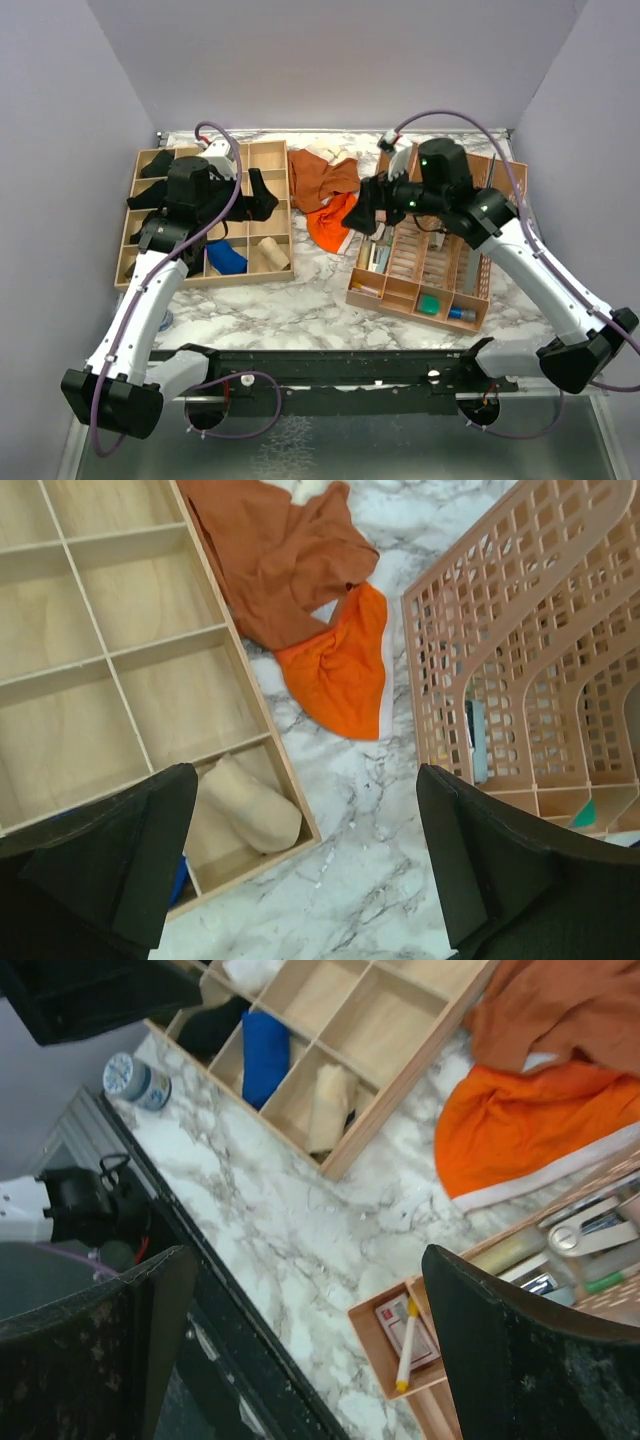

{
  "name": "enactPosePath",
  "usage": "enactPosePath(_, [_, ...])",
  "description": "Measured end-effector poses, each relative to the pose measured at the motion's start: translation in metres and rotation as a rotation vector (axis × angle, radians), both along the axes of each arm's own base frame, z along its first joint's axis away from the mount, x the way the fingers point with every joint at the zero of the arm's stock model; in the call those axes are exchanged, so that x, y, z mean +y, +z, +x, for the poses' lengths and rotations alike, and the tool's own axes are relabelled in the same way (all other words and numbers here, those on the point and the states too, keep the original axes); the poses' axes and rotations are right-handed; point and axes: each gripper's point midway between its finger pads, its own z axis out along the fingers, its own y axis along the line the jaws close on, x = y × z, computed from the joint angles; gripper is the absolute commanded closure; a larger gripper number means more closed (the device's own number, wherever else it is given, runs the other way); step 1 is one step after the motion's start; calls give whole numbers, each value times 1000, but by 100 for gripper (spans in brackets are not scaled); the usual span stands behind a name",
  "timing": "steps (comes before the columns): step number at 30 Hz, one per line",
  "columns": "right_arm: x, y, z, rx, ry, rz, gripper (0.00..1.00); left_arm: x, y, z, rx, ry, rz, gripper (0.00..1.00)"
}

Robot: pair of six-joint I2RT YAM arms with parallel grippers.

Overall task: Roll the underwear
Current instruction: Move the storage box to the corner of the board.

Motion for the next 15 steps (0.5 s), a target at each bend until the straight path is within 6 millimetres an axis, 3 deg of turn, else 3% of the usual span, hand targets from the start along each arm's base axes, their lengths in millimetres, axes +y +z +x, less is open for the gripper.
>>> enactPosePath(3, [15,-31,-21,55,44,-46,0,-1,-18,-6,38,-2,2,1])
enactPosePath(7, [27,-97,-62,184,127,-135,0,9,-32,-18,46,42,8,1])
enactPosePath(11, [34,-171,-132,328,251,-274,0,24,-34,-29,17,126,7,1])
enactPosePath(15, [25,-219,-189,410,324,-392,0,37,-30,-37,-16,204,-3,1])
